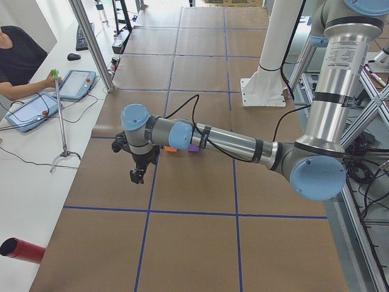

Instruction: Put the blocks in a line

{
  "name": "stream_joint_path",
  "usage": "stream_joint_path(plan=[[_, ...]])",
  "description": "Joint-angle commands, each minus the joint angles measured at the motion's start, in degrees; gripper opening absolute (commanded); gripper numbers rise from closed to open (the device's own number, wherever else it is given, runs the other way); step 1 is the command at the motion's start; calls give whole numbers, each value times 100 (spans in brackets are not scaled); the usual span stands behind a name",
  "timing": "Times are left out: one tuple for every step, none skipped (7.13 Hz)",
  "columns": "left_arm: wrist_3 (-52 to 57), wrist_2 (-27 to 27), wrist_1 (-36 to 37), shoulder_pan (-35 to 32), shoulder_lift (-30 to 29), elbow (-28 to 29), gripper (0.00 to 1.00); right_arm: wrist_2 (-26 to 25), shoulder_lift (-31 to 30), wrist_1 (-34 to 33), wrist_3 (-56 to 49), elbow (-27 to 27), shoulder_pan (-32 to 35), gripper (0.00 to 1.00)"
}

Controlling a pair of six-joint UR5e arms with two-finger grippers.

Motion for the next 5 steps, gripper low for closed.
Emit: stream_joint_path(plan=[[465, 317, -472, -208, 200, 778, 100, 0, 0, 0, 2, 0, 0, 100], [510, 317, -953, -217, 479, 921, 100, 0, 0, 0, 2, 0, 0, 100], [458, 308, -1228, -217, 604, 940, 100, 0, 0, 0, 2, 0, 0, 100], [388, 308, -1231, -208, 614, 940, 100, 0, 0, 0, 2, 0, 0, 100], [204, 308, -1213, -208, 596, 940, 100, 0, 0, 0, 2, 0, 0, 100]])
